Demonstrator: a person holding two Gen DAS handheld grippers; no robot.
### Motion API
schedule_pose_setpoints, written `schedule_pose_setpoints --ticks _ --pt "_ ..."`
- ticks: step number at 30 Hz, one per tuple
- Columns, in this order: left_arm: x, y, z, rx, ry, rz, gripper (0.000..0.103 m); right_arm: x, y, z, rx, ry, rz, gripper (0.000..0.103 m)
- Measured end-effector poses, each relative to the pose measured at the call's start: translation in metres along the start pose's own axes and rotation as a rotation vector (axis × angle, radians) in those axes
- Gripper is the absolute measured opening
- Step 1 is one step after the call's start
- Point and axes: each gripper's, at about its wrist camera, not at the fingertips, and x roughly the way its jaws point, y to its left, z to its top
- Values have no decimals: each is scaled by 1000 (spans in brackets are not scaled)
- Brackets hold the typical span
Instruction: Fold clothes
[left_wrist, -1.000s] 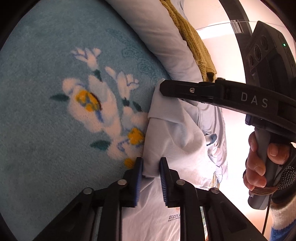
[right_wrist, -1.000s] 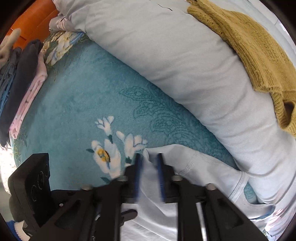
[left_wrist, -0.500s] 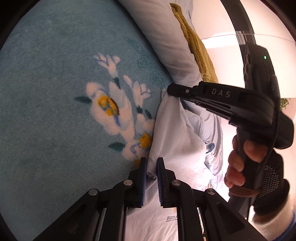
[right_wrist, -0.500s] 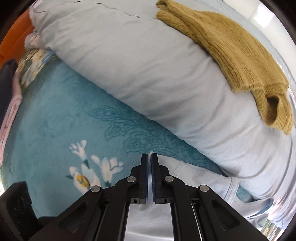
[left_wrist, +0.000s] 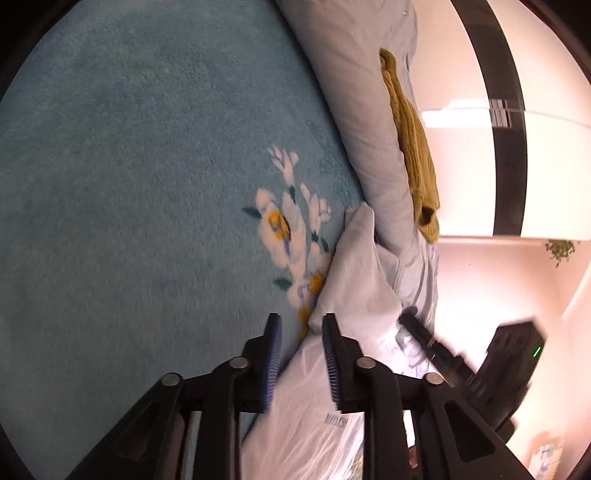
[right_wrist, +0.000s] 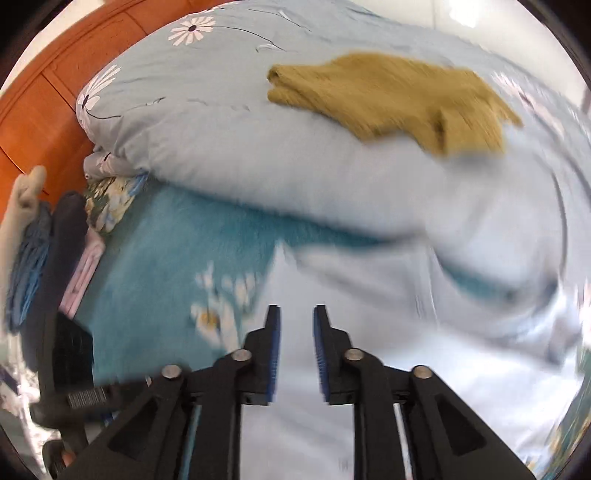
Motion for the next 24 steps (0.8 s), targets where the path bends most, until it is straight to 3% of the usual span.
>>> schedule_pose_setpoints --ticks 5,7,13,19,24 --pt "-25 -9 -28 175 53 140 68 -41 -54 -91 143 41 4 24" --pt "-36 -17 -37 239 72 204 78 -63 -78 -129 237 27 18 41" --pt "-58 -24 -89 464 102 422 97 -114 -125 -218 384 -15 45 67" --pt "-65 -8 -118 490 209 505 99 -131 -151 -281 485 -9 118 68" --pt "-80 11 -133 443 307 481 98 -142 -170 -331 563 4 174 68"
